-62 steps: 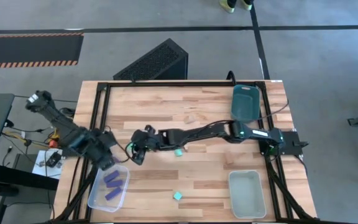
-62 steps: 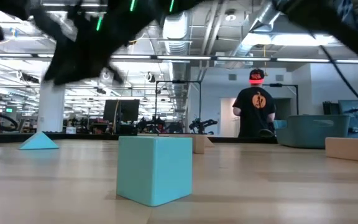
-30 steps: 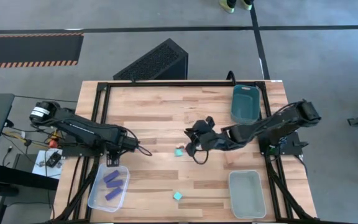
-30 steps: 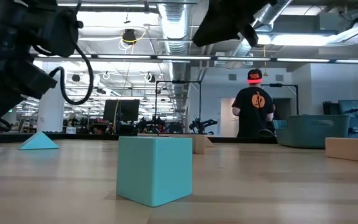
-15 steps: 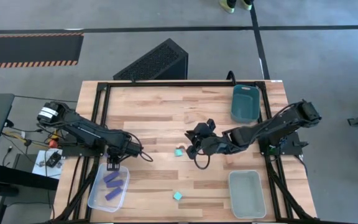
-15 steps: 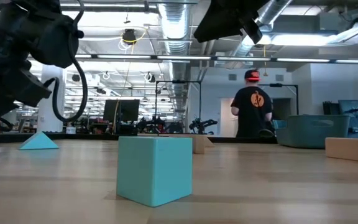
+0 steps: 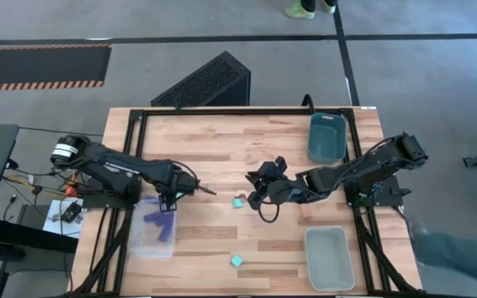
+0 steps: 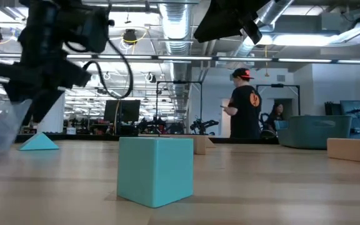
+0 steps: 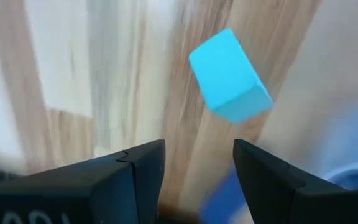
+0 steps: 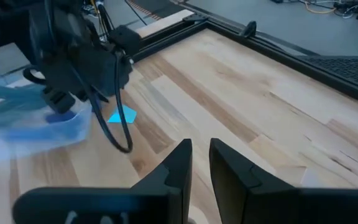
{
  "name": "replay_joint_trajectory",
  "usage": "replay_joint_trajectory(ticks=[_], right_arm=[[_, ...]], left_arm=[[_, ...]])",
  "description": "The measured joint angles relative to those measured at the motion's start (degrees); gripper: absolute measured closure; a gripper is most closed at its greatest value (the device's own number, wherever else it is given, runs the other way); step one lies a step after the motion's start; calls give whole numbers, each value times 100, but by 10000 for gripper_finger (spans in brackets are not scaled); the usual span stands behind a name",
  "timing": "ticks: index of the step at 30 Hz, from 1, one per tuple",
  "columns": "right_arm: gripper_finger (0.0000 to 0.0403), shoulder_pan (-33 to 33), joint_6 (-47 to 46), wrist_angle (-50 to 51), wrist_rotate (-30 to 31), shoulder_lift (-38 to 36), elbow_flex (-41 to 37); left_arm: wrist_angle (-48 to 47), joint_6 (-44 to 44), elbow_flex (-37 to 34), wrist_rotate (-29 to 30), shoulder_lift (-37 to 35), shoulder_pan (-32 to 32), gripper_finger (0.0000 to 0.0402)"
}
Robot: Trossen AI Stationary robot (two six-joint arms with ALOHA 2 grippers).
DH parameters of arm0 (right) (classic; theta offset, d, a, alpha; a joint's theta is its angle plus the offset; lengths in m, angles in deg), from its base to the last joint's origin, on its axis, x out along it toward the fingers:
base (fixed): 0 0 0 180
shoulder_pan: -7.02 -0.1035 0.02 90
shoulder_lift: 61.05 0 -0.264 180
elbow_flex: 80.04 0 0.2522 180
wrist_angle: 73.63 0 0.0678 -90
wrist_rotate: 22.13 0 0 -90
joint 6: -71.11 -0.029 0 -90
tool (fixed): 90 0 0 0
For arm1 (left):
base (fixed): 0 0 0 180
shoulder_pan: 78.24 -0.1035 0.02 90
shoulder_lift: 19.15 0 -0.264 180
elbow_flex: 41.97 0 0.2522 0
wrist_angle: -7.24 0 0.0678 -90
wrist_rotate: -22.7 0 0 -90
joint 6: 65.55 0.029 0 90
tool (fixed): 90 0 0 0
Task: Sort & place blocks by color
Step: Put the purple block into the transparent bin
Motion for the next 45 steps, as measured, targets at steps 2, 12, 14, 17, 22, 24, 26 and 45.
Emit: replay_joint_trajectory(ticks=[2, 12, 14, 17, 22, 24, 26, 45], right_arm=[[324, -4, 3, -16, -16, 2, 0], [324, -4, 91, -123, -20, 2, 0], [324, 14, 133, -130, -22, 3, 0], [324, 57, 175, -220, -28, 2, 0], [324, 82, 217, -217, -84, 4, 0], [324, 70, 221, -214, -181, 4, 0], [324, 66, 219, -207, -217, 4, 0], [324, 461, 584, -201, -435, 4, 0]], left_arm=[[-15, -62, 109, -33, -126, -51, 225], [-426, -663, 105, 529, -895, -99, 225], [-395, -797, 81, 704, -907, -167, 225], [71, -845, -162, 564, -888, -238, 225], [730, -1096, -608, -390, -824, -161, 225], [732, -1197, -629, -828, -829, -35, 225], [739, -1263, -618, -1218, -857, 163, 225], [307, -2036, -1404, -673, -1271, 177, 225]])
